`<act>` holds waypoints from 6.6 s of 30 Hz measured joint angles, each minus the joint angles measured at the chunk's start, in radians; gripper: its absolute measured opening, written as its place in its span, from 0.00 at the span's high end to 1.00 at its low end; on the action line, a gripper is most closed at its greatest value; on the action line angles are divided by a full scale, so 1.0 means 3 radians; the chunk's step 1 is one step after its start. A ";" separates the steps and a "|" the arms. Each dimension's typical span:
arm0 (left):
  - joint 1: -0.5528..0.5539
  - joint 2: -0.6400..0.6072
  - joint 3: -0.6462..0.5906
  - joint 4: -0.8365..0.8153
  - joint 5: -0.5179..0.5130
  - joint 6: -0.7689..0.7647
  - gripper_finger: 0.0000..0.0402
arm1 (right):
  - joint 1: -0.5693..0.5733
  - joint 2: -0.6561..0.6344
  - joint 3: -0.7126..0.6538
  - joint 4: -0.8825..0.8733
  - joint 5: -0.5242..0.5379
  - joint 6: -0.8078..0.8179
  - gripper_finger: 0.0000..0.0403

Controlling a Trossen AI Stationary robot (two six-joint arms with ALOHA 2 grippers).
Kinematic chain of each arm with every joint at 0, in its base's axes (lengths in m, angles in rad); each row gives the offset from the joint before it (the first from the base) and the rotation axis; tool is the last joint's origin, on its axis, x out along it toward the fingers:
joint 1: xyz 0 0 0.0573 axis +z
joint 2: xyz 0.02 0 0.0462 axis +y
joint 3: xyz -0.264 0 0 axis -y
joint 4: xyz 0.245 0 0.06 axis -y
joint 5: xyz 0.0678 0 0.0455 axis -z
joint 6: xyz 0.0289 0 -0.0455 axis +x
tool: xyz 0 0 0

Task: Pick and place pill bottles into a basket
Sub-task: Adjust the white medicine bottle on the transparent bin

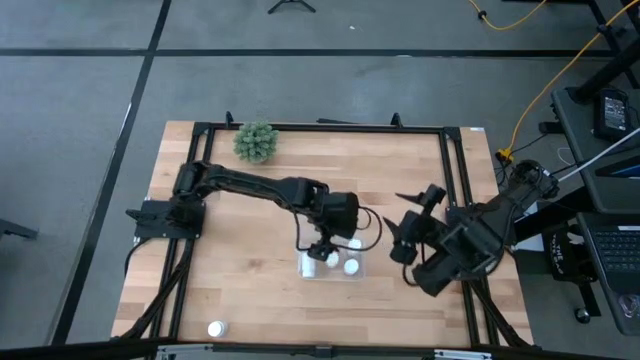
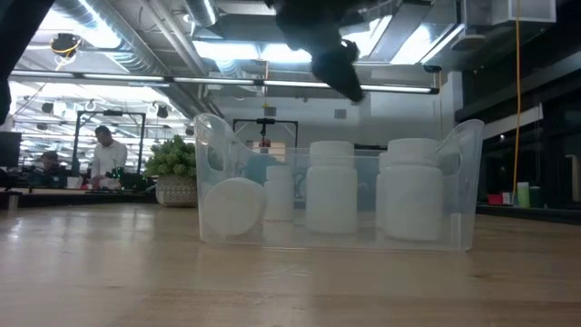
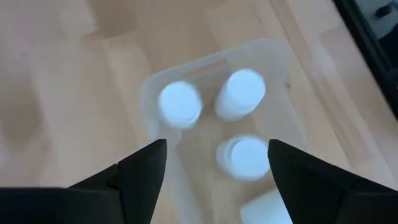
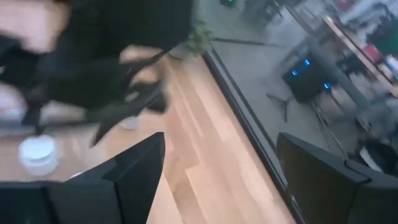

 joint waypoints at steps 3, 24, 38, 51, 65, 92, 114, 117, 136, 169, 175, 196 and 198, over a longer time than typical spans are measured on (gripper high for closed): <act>0.0089 -0.0211 0.0000 -0.0162 -0.0057 -0.0047 0.31 | 0.0101 -0.0044 0.0000 0.0084 0.0024 -0.0070 0.24; -0.0076 -0.1995 0.0001 -0.0162 -0.0279 -0.0294 0.33 | -0.1636 0.0370 0.0004 0.2475 -0.3984 -0.3825 0.24; -0.0399 -0.2070 0.0001 -0.0527 -0.0399 -0.0380 0.33 | -0.1562 0.1507 0.0133 0.2363 -0.3199 -0.5428 0.24; -0.0319 -0.2070 0.0001 -0.0396 -0.0424 -0.0455 0.33 | -0.1506 0.1511 0.0565 0.2399 -0.3343 -0.6226 0.24; -0.0515 -0.1896 0.0000 -0.0125 -0.1032 -0.0725 0.33 | -0.1261 0.1510 0.0562 0.2121 -0.3649 -0.6500 0.24; -0.0784 -0.1793 0.0000 -0.0494 -0.1422 -0.0695 0.45 | -0.1775 0.1091 0.0554 0.0764 -0.1904 -0.4089 0.47; -0.0114 -0.0990 -0.0851 -0.0154 0.0610 0.0189 0.45 | -0.1562 -0.0650 0.0561 0.0944 -0.1175 -0.2540 0.48; -0.0071 -0.0990 -0.1091 0.0201 0.0837 0.0174 0.45 | -0.1481 -0.0644 0.0561 0.0941 -0.1185 -0.2547 0.48; -0.0175 -0.0991 -0.1631 0.0706 0.0047 0.1073 0.45 | -0.1391 -0.0616 0.0234 0.1036 -0.1202 -0.2562 0.48; -0.0400 -0.0658 -0.1625 0.0734 -0.0088 0.2780 0.45 | -0.1391 -0.0612 0.0234 0.1616 -0.1254 -0.2684 0.48; -0.0376 -0.0629 -0.1625 0.0747 0.0057 0.2865 0.45 | -0.1391 -0.0612 0.0234 0.1717 -0.1255 -0.2715 0.48; -0.0363 -0.0500 -0.1625 0.0917 0.0341 0.2882 0.45 | -0.1391 -0.0612 0.0234 0.1762 -0.1263 -0.2927 0.48; -0.0362 -0.0498 -0.1625 0.0943 0.0348 0.2881 0.45 | -0.1390 -0.0612 0.0234 0.1762 -0.1263 -0.2967 0.48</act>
